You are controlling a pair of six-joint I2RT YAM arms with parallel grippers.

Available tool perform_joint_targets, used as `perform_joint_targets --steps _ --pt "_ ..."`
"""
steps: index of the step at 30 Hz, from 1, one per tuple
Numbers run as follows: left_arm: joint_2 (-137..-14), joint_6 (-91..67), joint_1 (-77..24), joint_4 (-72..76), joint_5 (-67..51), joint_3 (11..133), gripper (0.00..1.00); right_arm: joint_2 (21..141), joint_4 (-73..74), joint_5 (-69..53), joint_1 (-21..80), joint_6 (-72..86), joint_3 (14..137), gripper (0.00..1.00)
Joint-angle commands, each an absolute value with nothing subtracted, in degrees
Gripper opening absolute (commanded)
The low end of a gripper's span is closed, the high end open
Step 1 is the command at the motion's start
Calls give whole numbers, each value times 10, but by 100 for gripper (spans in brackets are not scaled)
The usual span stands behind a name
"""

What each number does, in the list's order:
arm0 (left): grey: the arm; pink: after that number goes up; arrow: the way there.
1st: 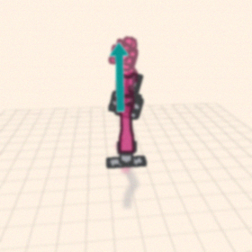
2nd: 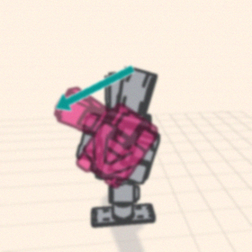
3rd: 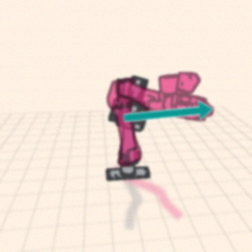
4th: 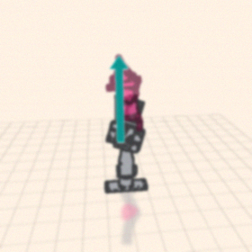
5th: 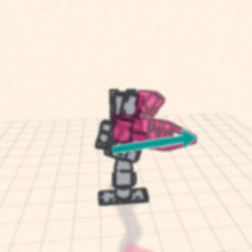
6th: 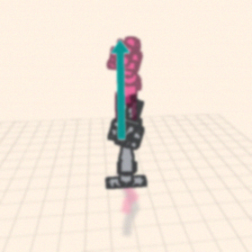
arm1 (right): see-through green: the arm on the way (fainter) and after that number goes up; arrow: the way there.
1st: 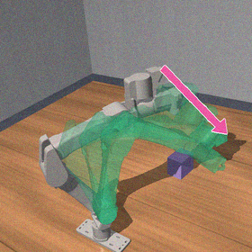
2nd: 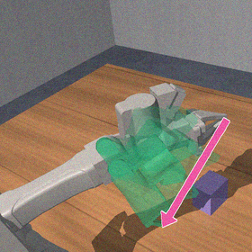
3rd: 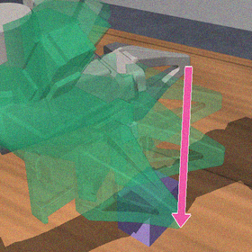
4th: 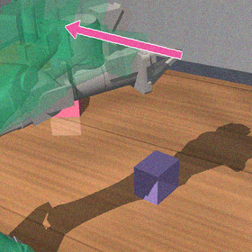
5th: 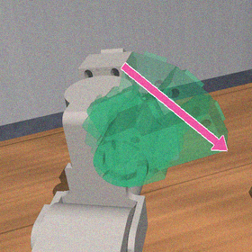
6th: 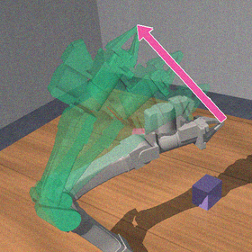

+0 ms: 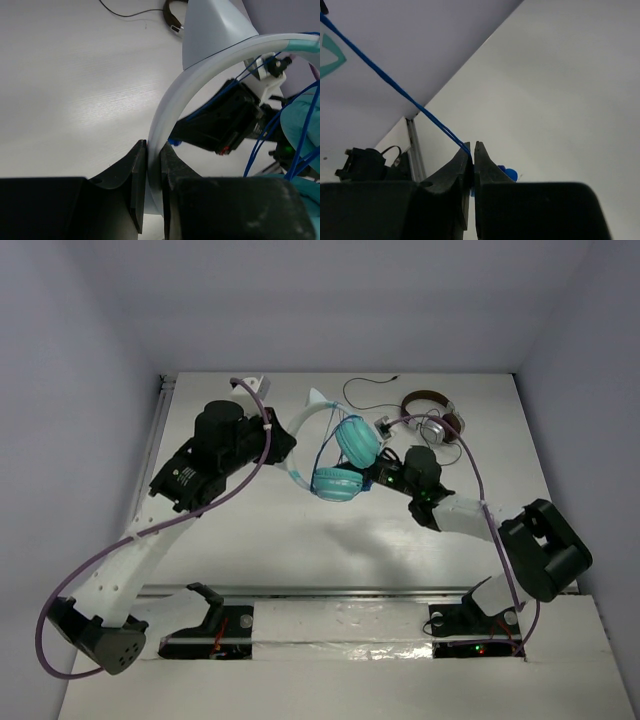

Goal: Wrap the headphones

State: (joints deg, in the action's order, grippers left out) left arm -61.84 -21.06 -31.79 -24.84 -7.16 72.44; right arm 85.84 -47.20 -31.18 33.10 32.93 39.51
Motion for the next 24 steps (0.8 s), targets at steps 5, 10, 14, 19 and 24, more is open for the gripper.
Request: perform_joint_targets --steps 5,10,14,19,24 --pt "-640 -317 -320 -37 16 684 0 841 -584 -241 358 500 313 0" --pt "-673 -367 -320 56 79 649 0 882 -694 -235 390 602 288 0" --pt "-697 -394 -320 90 122 633 0 901 -738 -206 417 659 272 0" --pt "-713 -396 -320 123 175 621 0 915 -796 -184 444 700 249 1" --pt "-741 -385 -320 155 206 603 0 953 -842 -169 456 751 238 3"
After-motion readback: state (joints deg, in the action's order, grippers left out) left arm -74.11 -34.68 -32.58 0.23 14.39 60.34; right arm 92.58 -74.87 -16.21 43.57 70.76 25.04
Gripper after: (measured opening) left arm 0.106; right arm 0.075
